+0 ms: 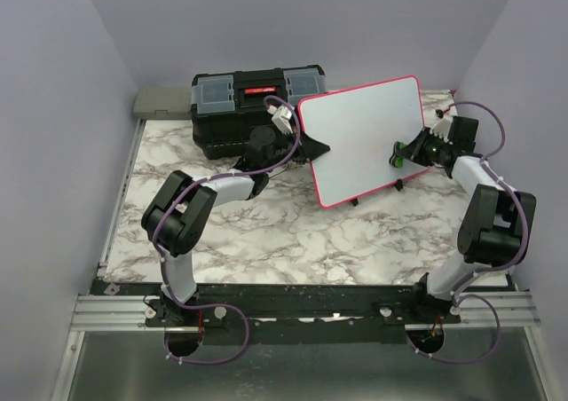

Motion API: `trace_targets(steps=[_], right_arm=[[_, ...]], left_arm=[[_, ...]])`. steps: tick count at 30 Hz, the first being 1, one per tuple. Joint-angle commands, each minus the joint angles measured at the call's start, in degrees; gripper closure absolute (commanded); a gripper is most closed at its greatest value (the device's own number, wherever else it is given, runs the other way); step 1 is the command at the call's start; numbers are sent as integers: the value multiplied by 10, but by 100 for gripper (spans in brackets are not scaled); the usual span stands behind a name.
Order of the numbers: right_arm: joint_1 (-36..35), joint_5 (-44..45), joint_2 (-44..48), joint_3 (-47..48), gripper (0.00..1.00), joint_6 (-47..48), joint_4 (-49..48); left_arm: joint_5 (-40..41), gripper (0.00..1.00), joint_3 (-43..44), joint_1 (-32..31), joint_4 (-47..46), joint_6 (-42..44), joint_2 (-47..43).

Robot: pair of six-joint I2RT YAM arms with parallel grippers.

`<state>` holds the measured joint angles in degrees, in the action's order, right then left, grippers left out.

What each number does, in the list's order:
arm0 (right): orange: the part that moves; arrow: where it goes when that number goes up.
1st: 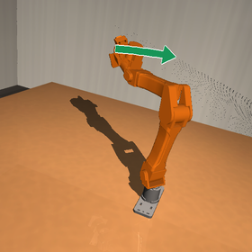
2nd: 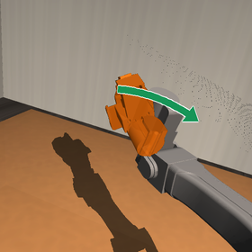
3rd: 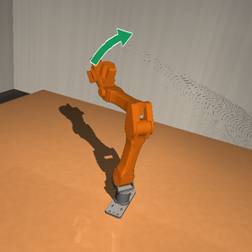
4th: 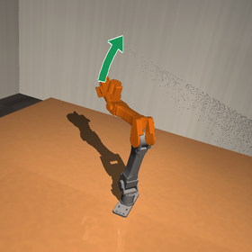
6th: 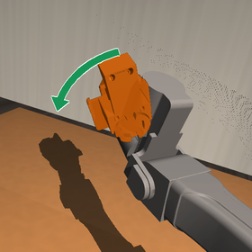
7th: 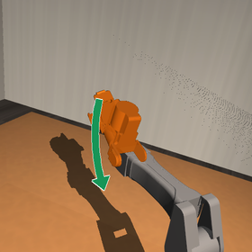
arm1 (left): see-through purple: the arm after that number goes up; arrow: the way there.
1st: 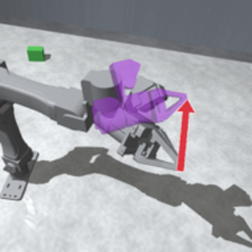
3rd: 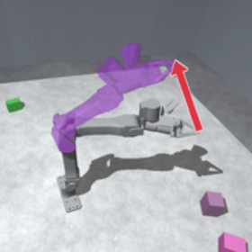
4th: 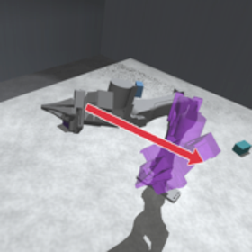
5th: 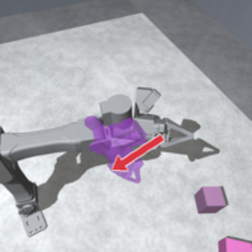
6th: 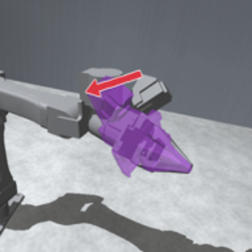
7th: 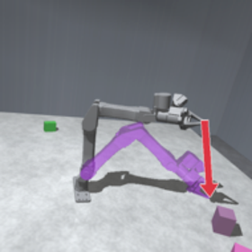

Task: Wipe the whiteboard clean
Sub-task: Erase the whiteboard at the whiteboard stand.

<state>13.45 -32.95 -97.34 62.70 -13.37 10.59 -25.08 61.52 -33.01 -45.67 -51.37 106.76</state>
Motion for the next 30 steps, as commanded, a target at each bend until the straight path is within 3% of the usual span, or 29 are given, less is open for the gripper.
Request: trace_targets(steps=[1,12,20,30], right_arm=[[-4,26,49,-48,99,38,-172],[-8,-61,140,-207,99,270,-266],[-9,-48,166,-300,99,279,-383],[-8,90,131,-299,99,259,-475]], left_arm=[[-29,100,7,0,-102,-45,-50],[-11,100,5,1,-93,-43,-43],[-12,100,5,0,-98,-51,-38],[-18,100,-1,0,-100,-51,-39]])
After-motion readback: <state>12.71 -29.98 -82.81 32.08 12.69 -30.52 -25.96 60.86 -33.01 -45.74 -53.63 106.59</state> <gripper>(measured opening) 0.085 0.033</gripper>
